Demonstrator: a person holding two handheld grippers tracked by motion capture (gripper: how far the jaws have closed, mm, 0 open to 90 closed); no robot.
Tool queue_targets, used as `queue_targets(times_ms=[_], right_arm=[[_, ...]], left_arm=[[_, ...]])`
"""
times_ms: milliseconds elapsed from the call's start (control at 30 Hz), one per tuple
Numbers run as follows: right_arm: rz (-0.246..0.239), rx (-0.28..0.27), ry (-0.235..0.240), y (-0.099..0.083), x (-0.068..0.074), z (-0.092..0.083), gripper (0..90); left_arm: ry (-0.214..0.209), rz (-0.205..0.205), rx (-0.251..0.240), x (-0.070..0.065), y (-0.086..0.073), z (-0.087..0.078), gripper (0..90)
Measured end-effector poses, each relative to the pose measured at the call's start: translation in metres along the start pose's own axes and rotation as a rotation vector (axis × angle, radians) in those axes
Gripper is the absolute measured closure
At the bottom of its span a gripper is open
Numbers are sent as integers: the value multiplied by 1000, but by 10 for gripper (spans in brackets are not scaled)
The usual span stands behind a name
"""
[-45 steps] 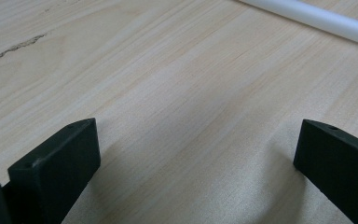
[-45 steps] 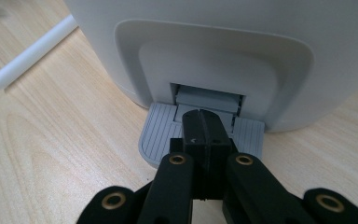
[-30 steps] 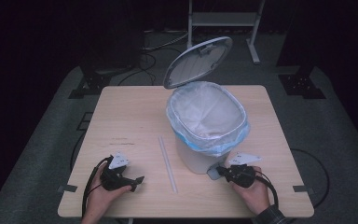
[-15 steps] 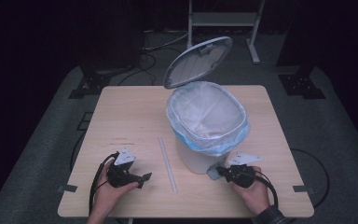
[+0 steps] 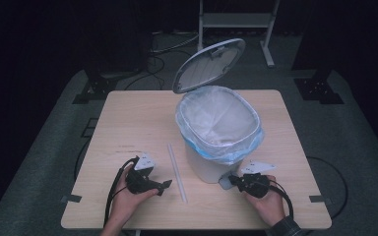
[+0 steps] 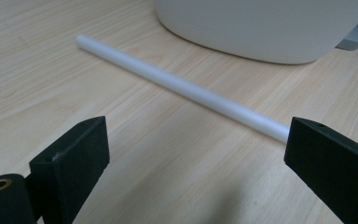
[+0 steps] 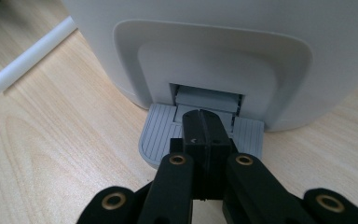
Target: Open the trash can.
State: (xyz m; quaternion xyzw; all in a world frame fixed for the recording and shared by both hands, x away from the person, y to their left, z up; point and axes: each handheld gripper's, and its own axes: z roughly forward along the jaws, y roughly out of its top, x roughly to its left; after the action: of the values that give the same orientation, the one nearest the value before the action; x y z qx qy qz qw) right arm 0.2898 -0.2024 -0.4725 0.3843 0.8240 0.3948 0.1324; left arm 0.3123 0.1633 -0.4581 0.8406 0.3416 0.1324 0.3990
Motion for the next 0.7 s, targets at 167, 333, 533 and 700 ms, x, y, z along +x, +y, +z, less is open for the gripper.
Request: queue_targets(times_ms=[167, 333, 533, 700], right_arm=[[0, 0, 0, 0, 0, 0, 900], [2, 0, 0, 0, 0, 0, 900], [3, 0, 0, 0, 0, 0, 900], [3, 0, 2, 0, 0, 0, 900]], left_arm=[[-5, 0, 4, -4, 5, 9, 48], [-6, 1, 10, -7, 10, 18, 48], [9, 14, 10, -10, 18, 28, 48], [13, 16, 21, -13, 22, 37, 48]])
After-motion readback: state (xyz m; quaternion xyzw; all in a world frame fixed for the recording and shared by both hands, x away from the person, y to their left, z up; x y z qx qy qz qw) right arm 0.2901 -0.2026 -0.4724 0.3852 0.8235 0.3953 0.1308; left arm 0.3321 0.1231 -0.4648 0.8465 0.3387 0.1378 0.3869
